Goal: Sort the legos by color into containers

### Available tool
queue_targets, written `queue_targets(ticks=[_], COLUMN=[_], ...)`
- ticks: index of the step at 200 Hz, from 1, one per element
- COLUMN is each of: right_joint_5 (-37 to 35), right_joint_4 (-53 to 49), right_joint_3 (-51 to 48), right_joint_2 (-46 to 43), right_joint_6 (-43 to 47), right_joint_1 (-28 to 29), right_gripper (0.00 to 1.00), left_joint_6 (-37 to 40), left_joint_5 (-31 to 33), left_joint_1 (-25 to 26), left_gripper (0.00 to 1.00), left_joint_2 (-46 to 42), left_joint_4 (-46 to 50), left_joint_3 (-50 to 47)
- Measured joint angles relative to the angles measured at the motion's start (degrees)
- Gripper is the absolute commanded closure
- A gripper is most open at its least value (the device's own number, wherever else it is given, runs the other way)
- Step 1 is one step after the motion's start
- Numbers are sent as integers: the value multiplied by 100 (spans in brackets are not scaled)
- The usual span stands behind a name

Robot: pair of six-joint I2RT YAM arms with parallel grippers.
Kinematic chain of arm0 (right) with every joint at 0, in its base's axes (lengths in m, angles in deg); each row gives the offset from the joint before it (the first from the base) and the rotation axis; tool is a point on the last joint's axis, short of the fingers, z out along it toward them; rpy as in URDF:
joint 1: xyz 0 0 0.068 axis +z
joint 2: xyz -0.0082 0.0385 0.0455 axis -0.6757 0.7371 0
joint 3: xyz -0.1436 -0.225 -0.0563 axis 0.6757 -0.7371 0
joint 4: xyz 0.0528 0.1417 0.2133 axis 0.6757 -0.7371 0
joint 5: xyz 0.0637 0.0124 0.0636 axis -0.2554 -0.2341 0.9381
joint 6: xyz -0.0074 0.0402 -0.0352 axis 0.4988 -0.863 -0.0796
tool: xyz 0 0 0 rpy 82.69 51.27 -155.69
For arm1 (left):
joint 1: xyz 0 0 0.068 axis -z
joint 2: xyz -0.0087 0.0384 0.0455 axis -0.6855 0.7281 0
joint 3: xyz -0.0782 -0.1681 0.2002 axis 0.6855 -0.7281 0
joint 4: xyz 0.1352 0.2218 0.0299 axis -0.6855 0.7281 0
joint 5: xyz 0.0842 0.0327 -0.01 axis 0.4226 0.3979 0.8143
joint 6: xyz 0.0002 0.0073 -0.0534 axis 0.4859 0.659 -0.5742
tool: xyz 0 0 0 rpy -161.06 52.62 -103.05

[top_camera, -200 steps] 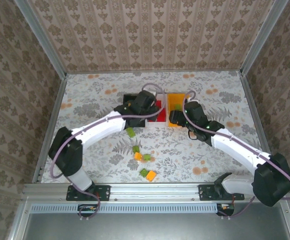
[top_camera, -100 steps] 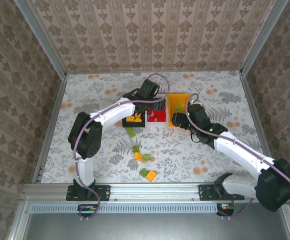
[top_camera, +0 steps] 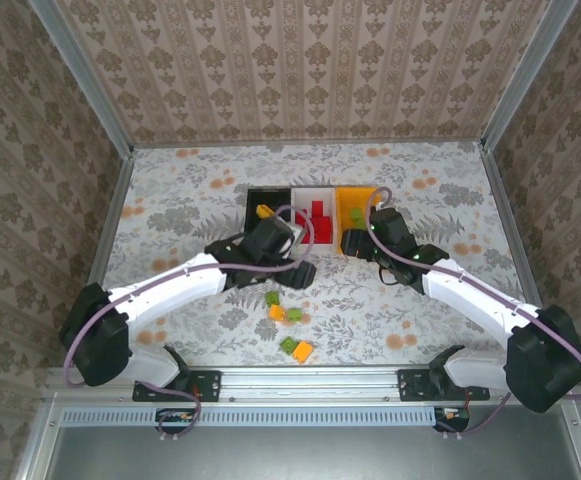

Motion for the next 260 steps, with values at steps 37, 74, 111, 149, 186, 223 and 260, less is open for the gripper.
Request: queue_targets(ticks=[37, 74, 111, 149, 186, 223, 260], right_joint_5=[2, 2, 2, 0, -4, -20, -46], right_joint_4=[83, 105, 105, 105, 96, 96, 94], right_joint_3=[0, 0, 0, 0, 0, 0, 0], right_joint_2=[81, 79, 79, 72, -4, -85, -94], right_joint_6=[0, 0, 0, 2, 22, 22, 22], right_joint_1=[0, 0, 0, 0, -13, -59, -105], right_gripper=[20, 20, 20, 20, 20, 20, 20], left_joint_6=[299, 658, 817, 918, 935, 942, 962], left_joint_5=[70, 361, 717, 981, 1071, 1082, 1093], left_joint_1=[776, 1207, 1379, 1497, 1497, 1497, 1497], left_gripper=[19, 27, 30, 35, 34, 52, 66], left_joint_2=[111, 761, 1010, 1117, 1375, 1405, 1412], left_joint_4=[251, 229, 227, 225, 232, 232, 221], left_joint_3=[-227, -188, -188, -188, -216, -326, -332])
